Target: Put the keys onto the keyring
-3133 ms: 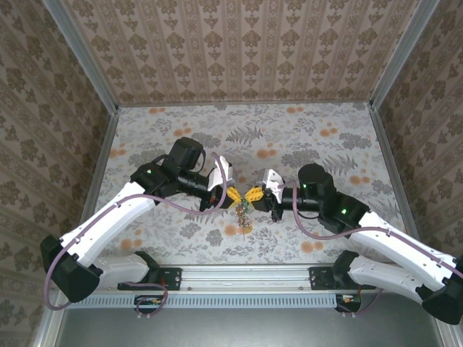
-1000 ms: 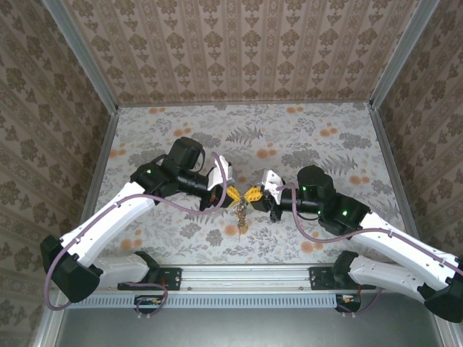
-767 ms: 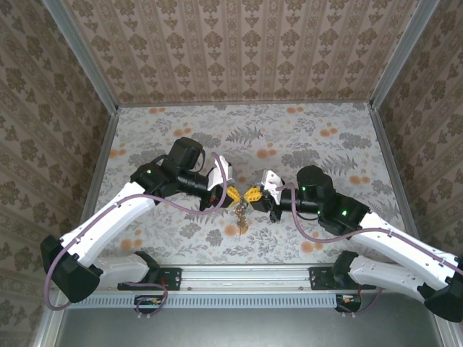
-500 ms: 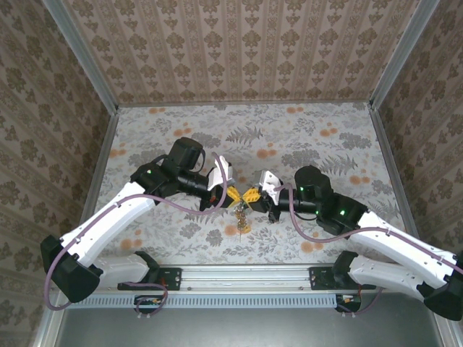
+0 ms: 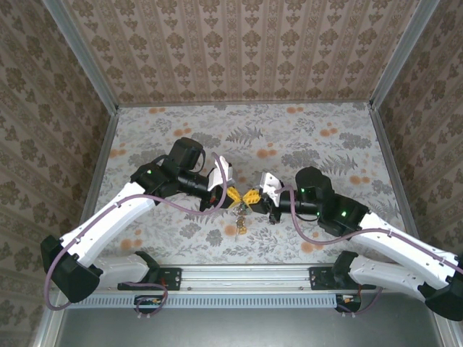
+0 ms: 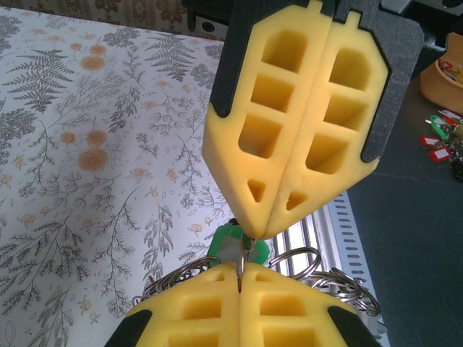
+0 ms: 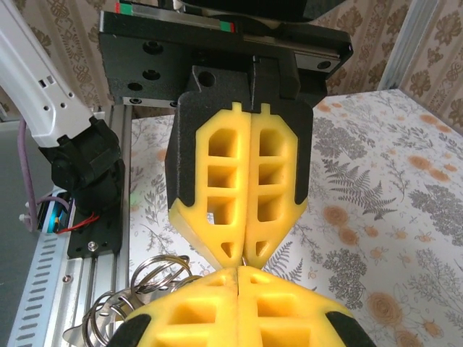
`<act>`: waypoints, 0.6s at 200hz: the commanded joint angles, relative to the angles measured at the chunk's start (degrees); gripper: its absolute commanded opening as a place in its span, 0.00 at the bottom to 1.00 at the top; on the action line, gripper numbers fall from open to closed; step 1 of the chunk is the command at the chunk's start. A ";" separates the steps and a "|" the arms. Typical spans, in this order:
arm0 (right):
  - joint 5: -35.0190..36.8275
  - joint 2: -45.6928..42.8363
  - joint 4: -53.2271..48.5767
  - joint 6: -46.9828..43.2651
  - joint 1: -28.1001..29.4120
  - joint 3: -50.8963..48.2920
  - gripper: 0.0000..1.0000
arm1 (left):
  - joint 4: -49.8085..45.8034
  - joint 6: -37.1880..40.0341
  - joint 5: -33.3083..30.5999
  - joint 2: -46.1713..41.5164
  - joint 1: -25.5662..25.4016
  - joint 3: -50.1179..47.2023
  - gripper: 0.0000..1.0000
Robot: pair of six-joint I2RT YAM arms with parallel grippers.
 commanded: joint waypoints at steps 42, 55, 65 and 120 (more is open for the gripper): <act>0.99 -0.53 -3.06 -2.68 1.88 0.10 0.00 | 2.97 -0.73 2.42 -0.86 0.85 0.05 0.00; 1.60 -0.02 -3.78 -3.20 2.27 0.28 0.00 | 3.61 -1.28 2.98 -1.03 1.18 -0.12 0.00; 2.14 0.11 -4.14 -3.46 2.47 0.20 0.00 | 4.06 -1.57 3.64 -1.14 1.53 -0.26 0.00; 5.09 -0.11 -4.78 -4.97 3.70 -0.57 0.02 | 5.52 -2.69 5.95 -1.12 2.52 -0.41 0.00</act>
